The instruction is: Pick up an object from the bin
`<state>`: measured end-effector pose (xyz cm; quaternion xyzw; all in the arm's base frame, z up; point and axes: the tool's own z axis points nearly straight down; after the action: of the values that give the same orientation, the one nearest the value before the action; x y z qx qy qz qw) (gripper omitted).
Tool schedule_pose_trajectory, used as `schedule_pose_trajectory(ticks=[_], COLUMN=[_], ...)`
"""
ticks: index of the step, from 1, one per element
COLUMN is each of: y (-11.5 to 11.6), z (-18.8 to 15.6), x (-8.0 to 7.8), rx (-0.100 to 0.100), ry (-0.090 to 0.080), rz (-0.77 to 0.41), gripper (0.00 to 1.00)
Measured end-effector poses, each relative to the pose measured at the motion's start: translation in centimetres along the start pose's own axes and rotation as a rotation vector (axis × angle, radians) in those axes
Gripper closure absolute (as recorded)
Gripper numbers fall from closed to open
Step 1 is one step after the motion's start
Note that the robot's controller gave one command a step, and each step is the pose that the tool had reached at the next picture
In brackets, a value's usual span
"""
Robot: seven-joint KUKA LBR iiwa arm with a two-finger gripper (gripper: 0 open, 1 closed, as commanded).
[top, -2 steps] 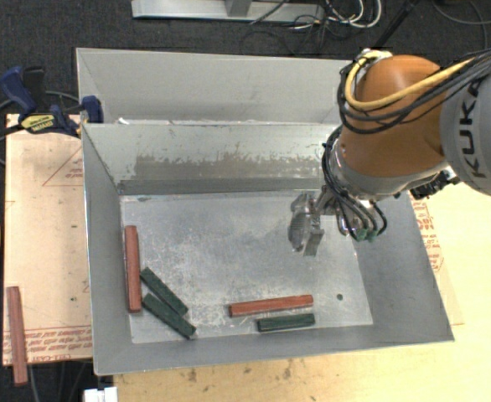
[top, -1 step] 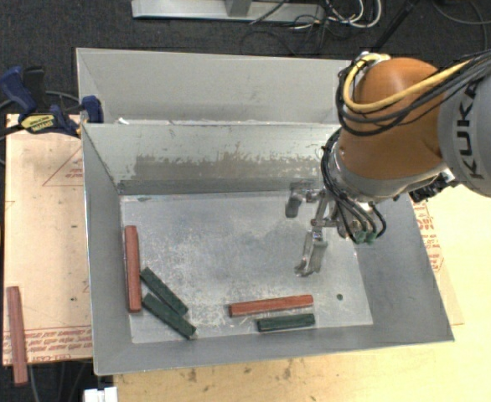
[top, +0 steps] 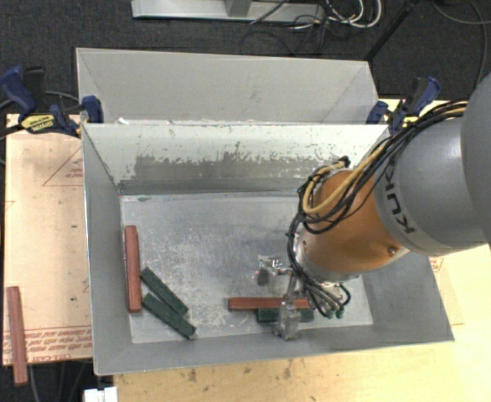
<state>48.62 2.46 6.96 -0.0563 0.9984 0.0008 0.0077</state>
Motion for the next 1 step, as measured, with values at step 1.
schedule_pose_trajectory(ticks=[1], y=[-0.01], z=[-0.17], x=[0.15], rx=[0.0], ry=[0.008], rz=[0.0], gripper=[1.0])
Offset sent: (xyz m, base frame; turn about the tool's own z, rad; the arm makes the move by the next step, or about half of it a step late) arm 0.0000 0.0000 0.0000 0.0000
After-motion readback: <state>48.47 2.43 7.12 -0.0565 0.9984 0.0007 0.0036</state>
